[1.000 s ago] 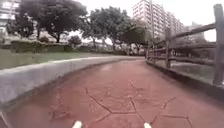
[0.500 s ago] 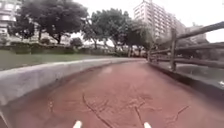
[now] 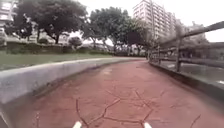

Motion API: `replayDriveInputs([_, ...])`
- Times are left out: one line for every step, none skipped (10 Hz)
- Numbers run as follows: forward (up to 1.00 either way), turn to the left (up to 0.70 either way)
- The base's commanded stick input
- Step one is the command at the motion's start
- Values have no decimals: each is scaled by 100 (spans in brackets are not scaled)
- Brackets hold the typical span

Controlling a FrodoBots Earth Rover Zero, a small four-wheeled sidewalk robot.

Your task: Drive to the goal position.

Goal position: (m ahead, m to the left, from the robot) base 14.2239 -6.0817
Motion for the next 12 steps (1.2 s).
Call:
replayDriveInputs([50,0])
replayDriveInputs([50,0])
replayDriveInputs([50,0])
replayDriveInputs([50,0])
replayDriveInputs([50,0])
replayDriveInputs([50,0])
replayDriveInputs([50,0])
replayDriveInputs([50,0])
replayDriveInputs([50,0])
replayDriveInputs([50,8])
replayDriveInputs([50,4])
replayDriveInputs([50,-15])
